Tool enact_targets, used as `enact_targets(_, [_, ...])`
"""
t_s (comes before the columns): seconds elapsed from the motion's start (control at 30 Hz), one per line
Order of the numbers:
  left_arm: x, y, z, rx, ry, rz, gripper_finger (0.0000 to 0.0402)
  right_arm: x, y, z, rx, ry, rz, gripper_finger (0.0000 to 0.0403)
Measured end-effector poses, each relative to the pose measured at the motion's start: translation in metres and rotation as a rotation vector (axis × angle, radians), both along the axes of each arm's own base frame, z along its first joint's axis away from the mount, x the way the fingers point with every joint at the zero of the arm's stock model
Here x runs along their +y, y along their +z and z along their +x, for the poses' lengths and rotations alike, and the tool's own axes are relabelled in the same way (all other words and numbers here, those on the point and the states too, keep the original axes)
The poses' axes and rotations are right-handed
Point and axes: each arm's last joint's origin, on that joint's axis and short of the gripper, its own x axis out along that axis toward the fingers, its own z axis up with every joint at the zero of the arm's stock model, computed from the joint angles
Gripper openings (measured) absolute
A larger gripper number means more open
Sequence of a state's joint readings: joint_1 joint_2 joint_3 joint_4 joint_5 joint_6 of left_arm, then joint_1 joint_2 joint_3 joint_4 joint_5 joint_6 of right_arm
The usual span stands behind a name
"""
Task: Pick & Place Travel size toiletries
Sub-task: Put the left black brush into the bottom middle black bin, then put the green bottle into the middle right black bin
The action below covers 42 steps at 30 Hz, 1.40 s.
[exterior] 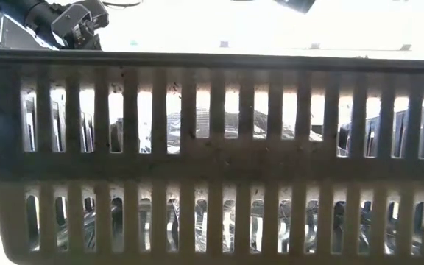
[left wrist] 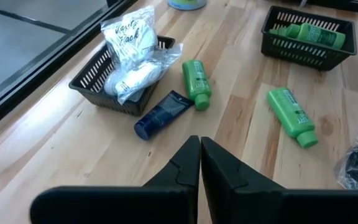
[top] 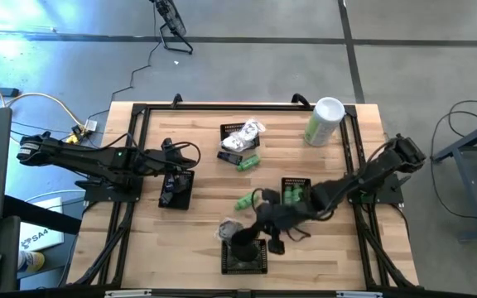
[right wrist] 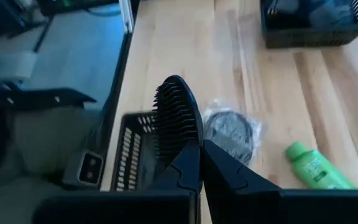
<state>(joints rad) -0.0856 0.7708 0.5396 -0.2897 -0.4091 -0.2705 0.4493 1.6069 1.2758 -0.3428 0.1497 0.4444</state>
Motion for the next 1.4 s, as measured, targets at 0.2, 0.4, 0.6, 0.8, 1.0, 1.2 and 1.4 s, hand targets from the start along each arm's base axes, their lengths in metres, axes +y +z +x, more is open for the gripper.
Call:
enact_targets(0.2, [-0.001, 0.000, 0.000, 0.001, -0.025, -0.015, 0.0010, 0.020, -0.025, 0.007, 0.039, 0.017, -0.038, 0.0003])
enact_targets(0.4, [-0.001, 0.000, 0.000, 0.002, -0.047, -0.027, 0.0010, 0.029, -0.054, 0.017, 0.111, 0.030, -0.028, 0.0003])
enact_targets(0.6, [-0.001, 0.000, 0.000, 0.002, -0.048, -0.026, 0.0010, 0.035, -0.074, 0.020, 0.194, 0.041, 0.016, 0.0003])
enact_targets(0.8, [-0.001, 0.000, 0.000, 0.003, -0.048, -0.024, 0.0010, 0.039, -0.075, 0.019, 0.218, 0.039, 0.069, 0.0008])
enact_targets(1.0, [-0.001, 0.000, 0.000, 0.003, -0.048, -0.024, 0.0010, 0.038, -0.075, 0.020, 0.208, 0.018, 0.064, 0.0058])
enact_targets(1.2, [-0.001, 0.000, 0.000, 0.003, -0.048, -0.024, 0.0010, 0.038, -0.072, 0.018, 0.215, 0.043, 0.077, 0.0138])
enact_targets(1.4, [-0.001, 0.000, 0.000, 0.002, -0.047, -0.023, 0.0010, 0.025, -0.058, 0.018, 0.206, 0.060, 0.116, 0.0163])
